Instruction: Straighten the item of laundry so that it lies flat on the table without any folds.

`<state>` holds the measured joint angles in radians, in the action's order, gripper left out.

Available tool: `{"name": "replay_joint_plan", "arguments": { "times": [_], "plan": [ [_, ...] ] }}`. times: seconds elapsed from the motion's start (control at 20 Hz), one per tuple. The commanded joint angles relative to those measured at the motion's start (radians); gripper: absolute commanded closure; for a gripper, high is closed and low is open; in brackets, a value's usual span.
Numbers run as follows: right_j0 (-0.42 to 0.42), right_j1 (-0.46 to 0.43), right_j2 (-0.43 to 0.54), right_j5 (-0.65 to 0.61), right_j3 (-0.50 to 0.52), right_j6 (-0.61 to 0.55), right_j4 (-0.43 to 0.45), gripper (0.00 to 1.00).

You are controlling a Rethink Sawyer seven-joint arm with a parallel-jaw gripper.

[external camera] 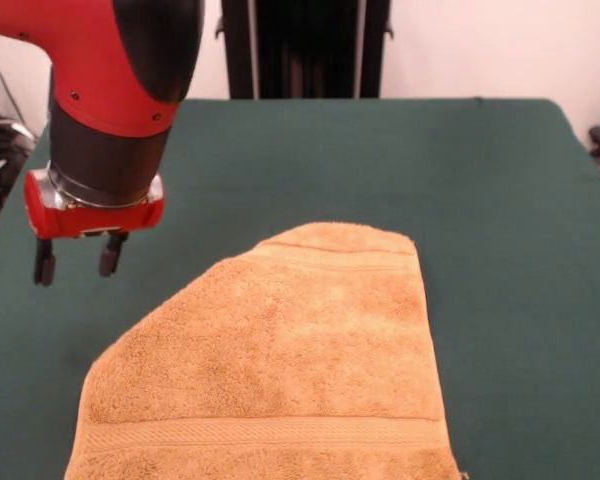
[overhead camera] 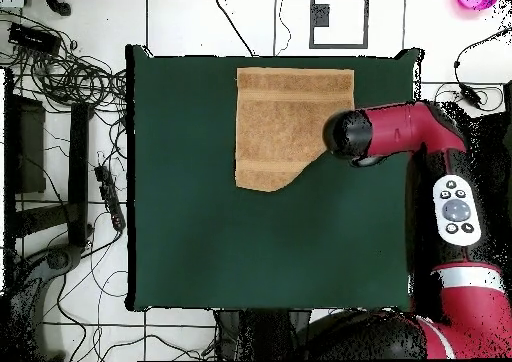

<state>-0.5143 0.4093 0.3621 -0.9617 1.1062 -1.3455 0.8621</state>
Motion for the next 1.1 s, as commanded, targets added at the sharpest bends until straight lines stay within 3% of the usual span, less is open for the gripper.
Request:
{"name": "replay_joint_plan", "arguments": {
  "times": [0.05, 0.25, 0.8, 1.1],
  "plan": [
    [0.003, -0.180, 0.039, -0.098, 0.000, 0.296, 0.008, 0.00],
    [-0.078, -0.217, 0.111, 0.028, 0.052, 0.288, -0.061, 0.00],
    [-0.182, -0.233, 0.198, 0.230, 0.130, 0.287, -0.088, 0.00],
    [-0.275, -0.246, 0.292, 0.359, 0.181, 0.292, -0.103, 0.00]
  ]
}}
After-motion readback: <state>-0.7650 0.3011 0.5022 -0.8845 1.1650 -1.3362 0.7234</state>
